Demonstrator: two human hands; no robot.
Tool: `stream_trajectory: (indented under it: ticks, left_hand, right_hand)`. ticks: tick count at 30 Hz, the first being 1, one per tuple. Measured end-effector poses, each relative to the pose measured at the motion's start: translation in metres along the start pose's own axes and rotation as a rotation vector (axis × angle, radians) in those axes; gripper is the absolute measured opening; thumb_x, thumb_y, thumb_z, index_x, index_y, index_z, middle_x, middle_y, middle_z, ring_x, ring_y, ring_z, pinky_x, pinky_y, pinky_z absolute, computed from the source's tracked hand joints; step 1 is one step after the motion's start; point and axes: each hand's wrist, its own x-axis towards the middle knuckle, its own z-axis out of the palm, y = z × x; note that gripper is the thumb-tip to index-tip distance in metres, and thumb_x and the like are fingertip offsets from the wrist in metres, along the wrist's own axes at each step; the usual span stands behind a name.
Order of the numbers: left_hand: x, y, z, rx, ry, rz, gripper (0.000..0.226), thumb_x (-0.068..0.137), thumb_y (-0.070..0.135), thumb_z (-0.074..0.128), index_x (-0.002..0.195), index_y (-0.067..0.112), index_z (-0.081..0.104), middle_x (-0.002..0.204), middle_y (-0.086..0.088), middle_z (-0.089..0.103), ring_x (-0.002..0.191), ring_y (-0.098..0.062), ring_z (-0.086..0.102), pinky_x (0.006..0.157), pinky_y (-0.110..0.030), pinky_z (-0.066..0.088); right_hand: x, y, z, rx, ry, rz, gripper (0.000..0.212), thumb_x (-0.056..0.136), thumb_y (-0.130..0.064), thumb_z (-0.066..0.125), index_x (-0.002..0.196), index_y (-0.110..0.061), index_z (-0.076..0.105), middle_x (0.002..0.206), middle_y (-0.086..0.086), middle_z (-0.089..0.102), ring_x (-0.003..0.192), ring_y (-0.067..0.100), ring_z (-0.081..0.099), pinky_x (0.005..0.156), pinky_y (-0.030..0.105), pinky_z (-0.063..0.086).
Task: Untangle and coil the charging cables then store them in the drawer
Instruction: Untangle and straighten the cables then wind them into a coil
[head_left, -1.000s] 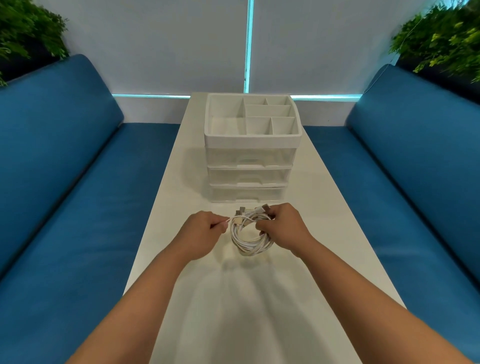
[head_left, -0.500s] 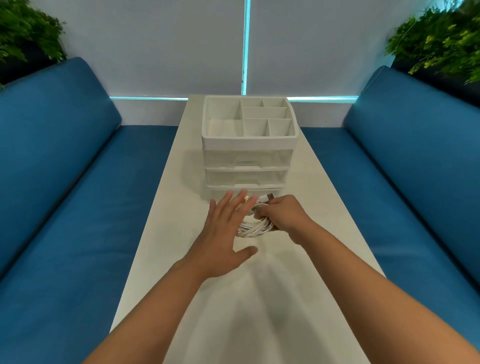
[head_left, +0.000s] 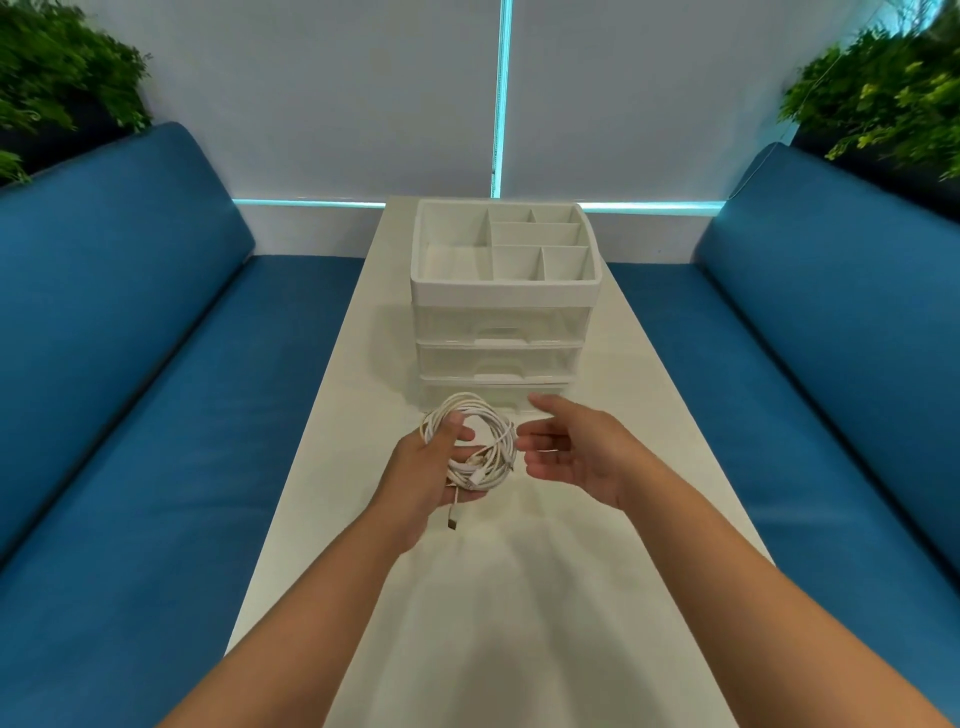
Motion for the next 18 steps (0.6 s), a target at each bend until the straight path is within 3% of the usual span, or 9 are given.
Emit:
stream_trajectory:
  ticks: [4,7,9,12,14,16,18]
  left_hand:
    - [-0.006,-0.004,0.006,-0.243,0.044,-0.062,0.032,0.101,0.035,0.046,0.100,0.004,0.056,0.103,-0.026,0.069,0.085,-0.034,0.071,0.075,-0.044,0.060]
    - [-0.015,-0.005,0.012,-0.315,-0.012,-0.069,0.031,0.103,0.034,0.043,0.108,0.008,0.059,0.104,-0.019,0.073,0.091,-0.029,0.072,0.085,-0.043,0.057]
    - [-0.021,-0.006,0.015,-0.360,-0.069,-0.070,0.033,0.104,0.032,0.041,0.109,0.008,0.063,0.101,-0.013,0.075,0.091,-0.023,0.073,0.082,-0.034,0.058]
    - [-0.025,-0.005,0.020,-0.434,-0.104,-0.081,0.035,0.104,0.028,0.040,0.107,0.003,0.065,0.100,-0.015,0.075,0.090,-0.020,0.073,0.080,-0.029,0.059]
    - [-0.024,-0.006,0.022,-0.411,-0.081,-0.074,0.035,0.103,0.027,0.043,0.101,0.002,0.066,0.095,-0.014,0.075,0.086,-0.018,0.073,0.075,-0.025,0.059]
    - [-0.022,-0.006,0.021,-0.347,-0.038,-0.053,0.033,0.102,0.028,0.046,0.089,0.005,0.067,0.084,-0.009,0.075,0.076,-0.014,0.072,0.069,-0.022,0.057]
    - [-0.020,-0.006,0.020,-0.295,-0.020,-0.024,0.032,0.101,0.029,0.049,0.086,0.008,0.067,0.078,-0.004,0.074,0.075,-0.013,0.071,0.074,-0.023,0.054]
  right_hand:
    - [-0.005,0.031,0.021,-0.194,0.195,-0.190,0.043,0.087,-0.040,0.067,0.108,-0.004,0.058,0.086,0.004,0.059,0.066,0.018,0.057,0.063,0.032,0.055]
    - [-0.005,0.047,0.031,-0.211,0.149,-0.200,0.059,0.081,-0.053,0.068,0.120,-0.010,0.056,0.104,0.004,0.066,0.086,0.018,0.065,0.083,0.037,0.058]
    - [-0.001,0.050,0.032,-0.275,0.154,-0.226,0.059,0.079,-0.053,0.069,0.120,-0.014,0.057,0.107,0.003,0.068,0.094,0.016,0.065,0.087,0.037,0.054]
    - [0.001,0.050,0.032,-0.273,0.111,-0.303,0.033,0.083,-0.039,0.071,0.105,-0.015,0.065,0.093,0.002,0.074,0.085,0.019,0.069,0.075,0.035,0.054]
    - [0.001,0.051,0.032,-0.233,0.072,-0.369,0.014,0.088,-0.025,0.066,0.097,-0.014,0.069,0.088,0.005,0.075,0.084,0.022,0.072,0.083,0.043,0.057]
    - [0.002,0.051,0.030,-0.204,0.049,-0.401,0.012,0.091,-0.017,0.061,0.099,-0.013,0.070,0.091,0.007,0.076,0.086,0.021,0.073,0.088,0.043,0.057]
    - [0.002,0.049,0.027,-0.183,0.009,-0.409,0.014,0.093,-0.013,0.058,0.099,-0.011,0.070,0.093,0.009,0.076,0.089,0.022,0.073,0.089,0.040,0.056]
